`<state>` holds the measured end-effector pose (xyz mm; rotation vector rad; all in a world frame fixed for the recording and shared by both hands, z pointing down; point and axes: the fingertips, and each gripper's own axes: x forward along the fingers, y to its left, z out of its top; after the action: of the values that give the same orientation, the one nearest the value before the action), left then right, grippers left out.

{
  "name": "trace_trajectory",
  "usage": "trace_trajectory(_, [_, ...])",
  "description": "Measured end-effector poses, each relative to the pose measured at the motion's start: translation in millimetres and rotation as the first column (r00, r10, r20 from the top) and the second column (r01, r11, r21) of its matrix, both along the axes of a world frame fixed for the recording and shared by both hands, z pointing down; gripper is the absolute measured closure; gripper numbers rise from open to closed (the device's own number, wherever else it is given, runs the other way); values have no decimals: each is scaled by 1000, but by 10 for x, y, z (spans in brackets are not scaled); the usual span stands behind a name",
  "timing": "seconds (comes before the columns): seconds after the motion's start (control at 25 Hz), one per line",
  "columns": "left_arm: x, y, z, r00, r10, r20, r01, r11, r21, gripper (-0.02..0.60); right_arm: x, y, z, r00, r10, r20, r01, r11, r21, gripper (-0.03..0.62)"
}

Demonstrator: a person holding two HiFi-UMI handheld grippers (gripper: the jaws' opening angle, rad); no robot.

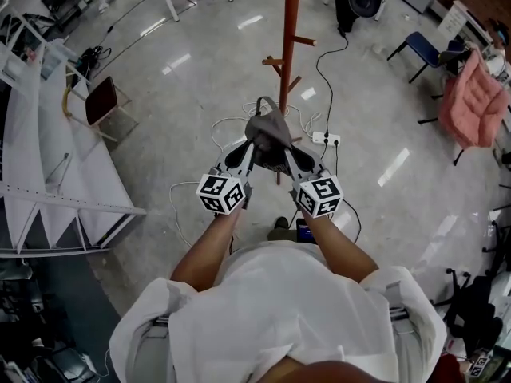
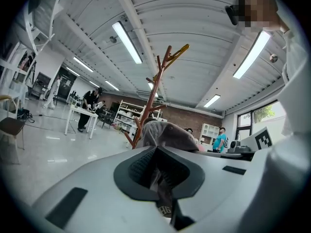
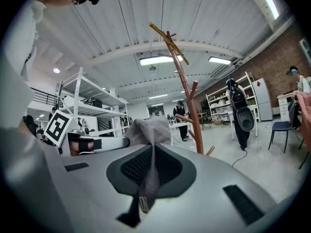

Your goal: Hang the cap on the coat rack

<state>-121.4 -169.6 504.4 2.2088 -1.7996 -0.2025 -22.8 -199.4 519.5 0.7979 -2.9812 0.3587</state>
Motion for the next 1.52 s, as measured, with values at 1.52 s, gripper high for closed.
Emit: trace_trajectory(1.52, [-872,-1171,-251,996,89,7,-89,989,121,561,-815,-951,-297,992,125,-27,-120,982,148,566])
